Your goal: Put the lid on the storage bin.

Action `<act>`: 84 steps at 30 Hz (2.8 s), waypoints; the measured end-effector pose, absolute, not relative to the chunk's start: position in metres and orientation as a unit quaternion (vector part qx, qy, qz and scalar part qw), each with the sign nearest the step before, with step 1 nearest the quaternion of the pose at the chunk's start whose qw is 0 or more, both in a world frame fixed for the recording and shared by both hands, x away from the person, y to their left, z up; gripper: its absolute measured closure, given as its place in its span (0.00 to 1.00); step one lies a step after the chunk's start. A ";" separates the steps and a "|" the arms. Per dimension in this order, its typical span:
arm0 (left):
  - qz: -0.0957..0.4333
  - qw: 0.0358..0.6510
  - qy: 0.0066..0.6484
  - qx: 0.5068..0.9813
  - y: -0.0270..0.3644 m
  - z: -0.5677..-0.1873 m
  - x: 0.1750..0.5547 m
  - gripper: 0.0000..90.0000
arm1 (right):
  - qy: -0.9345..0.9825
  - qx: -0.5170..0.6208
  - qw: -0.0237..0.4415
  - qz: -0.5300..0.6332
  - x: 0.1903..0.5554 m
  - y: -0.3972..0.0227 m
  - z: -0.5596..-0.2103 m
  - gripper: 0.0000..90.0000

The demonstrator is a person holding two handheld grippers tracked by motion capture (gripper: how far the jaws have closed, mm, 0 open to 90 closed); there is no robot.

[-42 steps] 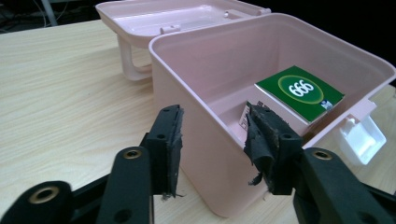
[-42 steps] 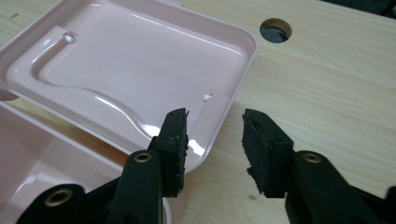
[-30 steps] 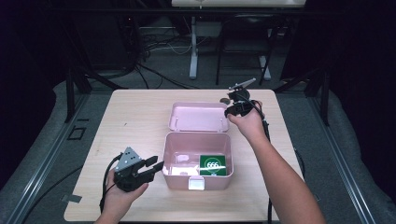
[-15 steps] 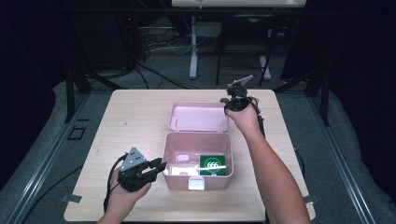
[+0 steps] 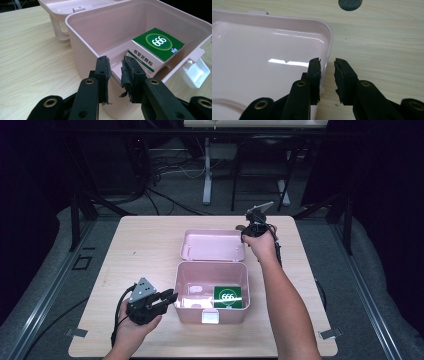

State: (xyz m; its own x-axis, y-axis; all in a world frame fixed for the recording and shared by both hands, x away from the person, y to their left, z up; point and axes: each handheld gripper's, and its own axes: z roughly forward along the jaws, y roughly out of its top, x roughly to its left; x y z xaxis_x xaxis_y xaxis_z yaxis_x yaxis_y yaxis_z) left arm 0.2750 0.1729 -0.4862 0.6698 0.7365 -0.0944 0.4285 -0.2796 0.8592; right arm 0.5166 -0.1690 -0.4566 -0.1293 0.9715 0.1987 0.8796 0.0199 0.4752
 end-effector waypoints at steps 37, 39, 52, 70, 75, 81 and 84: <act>0.168 0.471 0.372 0.782 0.172 -0.486 0.275 0.84 | 0.700 0.663 0.102 0.247 0.519 -0.159 -0.460 0.95; 0.168 0.471 0.372 0.782 0.172 -0.486 0.275 0.84 | 0.699 0.663 0.103 0.247 0.518 -0.159 -0.459 0.95; 0.169 0.472 0.373 0.781 0.171 -0.487 0.275 0.84 | 0.693 0.652 0.125 0.283 0.508 -0.163 -0.441 0.96; 0.169 0.472 0.376 0.779 0.171 -0.486 0.275 0.84 | 0.700 0.619 0.162 0.318 0.481 -0.164 -0.404 0.97; 0.172 0.472 0.376 0.779 0.171 -0.486 0.275 0.86 | 0.704 0.608 0.174 0.323 0.473 -0.163 -0.397 0.97; 0.173 0.472 0.376 0.779 0.171 -0.486 0.275 0.85 | 0.704 0.604 0.177 0.331 0.466 -0.164 -0.391 0.97; 0.173 0.472 0.376 0.779 0.171 -0.487 0.275 0.85 | 0.704 0.600 0.179 0.336 0.461 -0.164 -0.389 0.97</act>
